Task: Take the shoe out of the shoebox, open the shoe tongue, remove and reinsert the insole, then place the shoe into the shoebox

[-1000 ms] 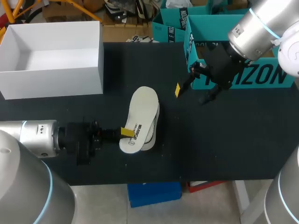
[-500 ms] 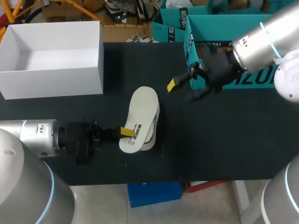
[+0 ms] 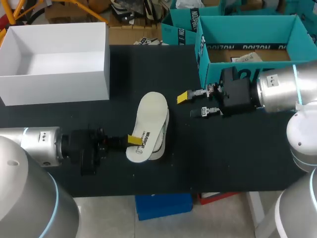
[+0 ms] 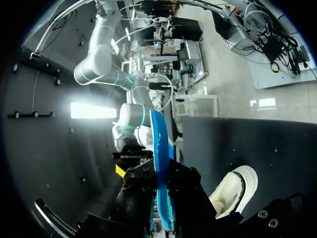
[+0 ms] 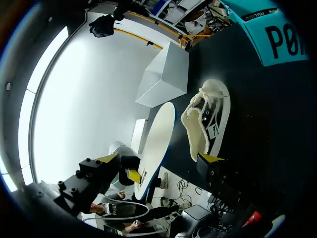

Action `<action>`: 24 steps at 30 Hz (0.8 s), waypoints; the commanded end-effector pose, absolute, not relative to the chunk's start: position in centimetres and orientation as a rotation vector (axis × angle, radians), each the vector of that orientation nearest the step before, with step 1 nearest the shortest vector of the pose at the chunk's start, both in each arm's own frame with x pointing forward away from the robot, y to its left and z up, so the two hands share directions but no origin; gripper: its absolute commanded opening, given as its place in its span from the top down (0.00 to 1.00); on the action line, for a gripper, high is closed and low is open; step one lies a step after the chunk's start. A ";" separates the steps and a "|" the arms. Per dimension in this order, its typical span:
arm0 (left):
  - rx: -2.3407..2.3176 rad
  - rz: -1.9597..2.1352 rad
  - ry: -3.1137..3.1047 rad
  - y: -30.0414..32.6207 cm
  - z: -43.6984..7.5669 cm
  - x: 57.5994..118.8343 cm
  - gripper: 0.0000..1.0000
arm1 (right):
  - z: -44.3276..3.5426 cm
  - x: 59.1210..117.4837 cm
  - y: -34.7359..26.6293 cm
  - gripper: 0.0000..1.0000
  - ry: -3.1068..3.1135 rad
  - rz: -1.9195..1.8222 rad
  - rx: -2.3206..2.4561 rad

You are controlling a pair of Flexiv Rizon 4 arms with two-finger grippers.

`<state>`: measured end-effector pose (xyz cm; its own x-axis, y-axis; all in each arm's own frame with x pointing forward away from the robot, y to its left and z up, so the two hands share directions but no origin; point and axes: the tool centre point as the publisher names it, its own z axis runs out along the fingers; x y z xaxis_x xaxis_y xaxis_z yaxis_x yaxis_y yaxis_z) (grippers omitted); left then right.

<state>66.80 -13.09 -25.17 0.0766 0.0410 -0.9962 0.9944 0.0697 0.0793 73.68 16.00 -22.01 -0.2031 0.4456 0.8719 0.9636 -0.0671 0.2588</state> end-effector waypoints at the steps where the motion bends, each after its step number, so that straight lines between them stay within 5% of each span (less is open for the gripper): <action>1: 1.219 -1.073 1.215 -13.2 -25.2 66.6 1.00 | -22.3 73.3 15.9 0.00 -1.622 -1.329 -1.530; 24: 1.219 -1.073 1.215 -13.2 -25.2 66.6 1.00 | -24.5 74.2 19.4 0.00 -1.320 -1.459 -1.232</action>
<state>66.79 -13.15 -25.16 0.0771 0.0418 -0.9961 0.9943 0.0704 0.0799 73.58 18.61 -24.17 -0.2036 0.0766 0.9761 0.9671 -0.1396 0.2127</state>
